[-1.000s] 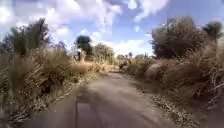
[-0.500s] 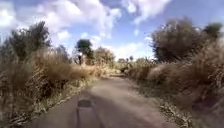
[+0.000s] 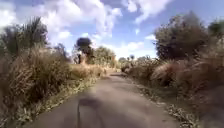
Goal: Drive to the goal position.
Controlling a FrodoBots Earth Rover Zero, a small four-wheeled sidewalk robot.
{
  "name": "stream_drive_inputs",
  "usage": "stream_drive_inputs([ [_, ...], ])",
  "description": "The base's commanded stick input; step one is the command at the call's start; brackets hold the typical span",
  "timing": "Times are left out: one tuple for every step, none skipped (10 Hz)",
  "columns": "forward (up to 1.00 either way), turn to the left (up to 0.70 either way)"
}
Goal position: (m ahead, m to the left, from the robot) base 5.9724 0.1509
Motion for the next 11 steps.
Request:
stream_drive_inputs([
  [0.7, 0.0],
  [0.7, 0.0],
  [0.7, 0.0],
  [0.7, 0.0],
  [0.7, 0.0],
  [0.7, 0.0],
  [0.7, 0.0],
  [0.7, 0.0],
  [0.7, 0.0],
  [0.7, 0.0],
  [0.7, 0.0],
])
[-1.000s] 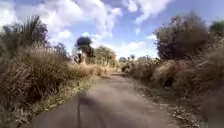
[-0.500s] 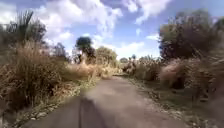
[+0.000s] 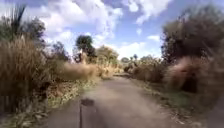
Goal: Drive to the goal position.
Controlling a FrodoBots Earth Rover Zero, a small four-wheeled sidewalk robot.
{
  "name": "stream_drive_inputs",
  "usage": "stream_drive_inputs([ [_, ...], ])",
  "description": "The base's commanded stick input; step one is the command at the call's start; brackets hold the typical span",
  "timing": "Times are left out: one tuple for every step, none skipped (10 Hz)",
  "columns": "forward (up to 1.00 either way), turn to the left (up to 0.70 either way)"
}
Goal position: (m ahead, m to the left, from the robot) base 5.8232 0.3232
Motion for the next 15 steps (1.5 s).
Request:
stream_drive_inputs([
  [0.7, 0.0],
  [0.7, 0.0],
  [0.7, 0.0],
  [0.7, 0.0],
  [0.7, 0.0],
  [0.7, 0.0],
  [0.7, 0.0],
  [0.7, 0.0],
  [0.7, 0.0],
  [0.7, 0.0],
  [0.7, 0.0],
  [0.7, 0.0],
  [0.7, 0.0],
  [0.7, 0.0],
  [0.7, 0.0],
])
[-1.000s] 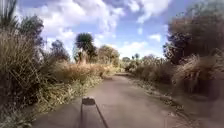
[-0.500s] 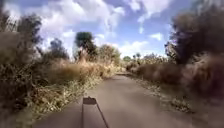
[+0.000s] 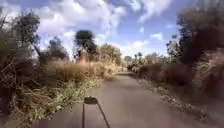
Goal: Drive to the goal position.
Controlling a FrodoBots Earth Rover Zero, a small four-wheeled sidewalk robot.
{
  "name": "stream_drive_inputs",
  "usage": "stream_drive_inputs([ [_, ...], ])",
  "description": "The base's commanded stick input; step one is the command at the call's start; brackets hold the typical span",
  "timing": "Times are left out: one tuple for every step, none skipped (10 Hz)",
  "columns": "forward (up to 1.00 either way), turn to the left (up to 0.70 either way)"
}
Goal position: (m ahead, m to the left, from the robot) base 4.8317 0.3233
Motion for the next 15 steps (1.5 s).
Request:
stream_drive_inputs([
  [0.7, 0.0],
  [0.7, 0.0],
  [0.7, 0.0],
  [0.7, 0.0],
  [0.7, -0.08],
  [0.7, -0.35],
  [0.7, -0.35],
  [0.7, -0.35],
  [0.7, -0.35],
  [0.7, -0.35],
  [0.7, -0.35],
  [0.7, -0.35],
  [0.7, -0.35],
  [0.7, -0.35],
  [0.7, -0.35],
])
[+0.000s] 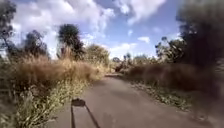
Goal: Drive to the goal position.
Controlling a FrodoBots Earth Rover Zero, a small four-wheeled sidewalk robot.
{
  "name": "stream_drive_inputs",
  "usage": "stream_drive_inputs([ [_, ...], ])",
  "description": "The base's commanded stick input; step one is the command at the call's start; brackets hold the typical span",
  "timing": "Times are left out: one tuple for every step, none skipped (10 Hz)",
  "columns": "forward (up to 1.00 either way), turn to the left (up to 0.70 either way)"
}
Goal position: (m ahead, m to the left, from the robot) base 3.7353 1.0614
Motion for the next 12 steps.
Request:
stream_drive_inputs([
  [0.7, -0.35],
  [0.7, -0.35],
  [0.7, -0.27],
  [0.7, -0.05],
  [0.7, 0.0],
  [0.7, 0.0],
  [0.7, 0.0],
  [0.7, 0.0],
  [0.7, 0.0],
  [0.7, 0.07],
  [0.7, 0.18],
  [0.7, 0.29],
])
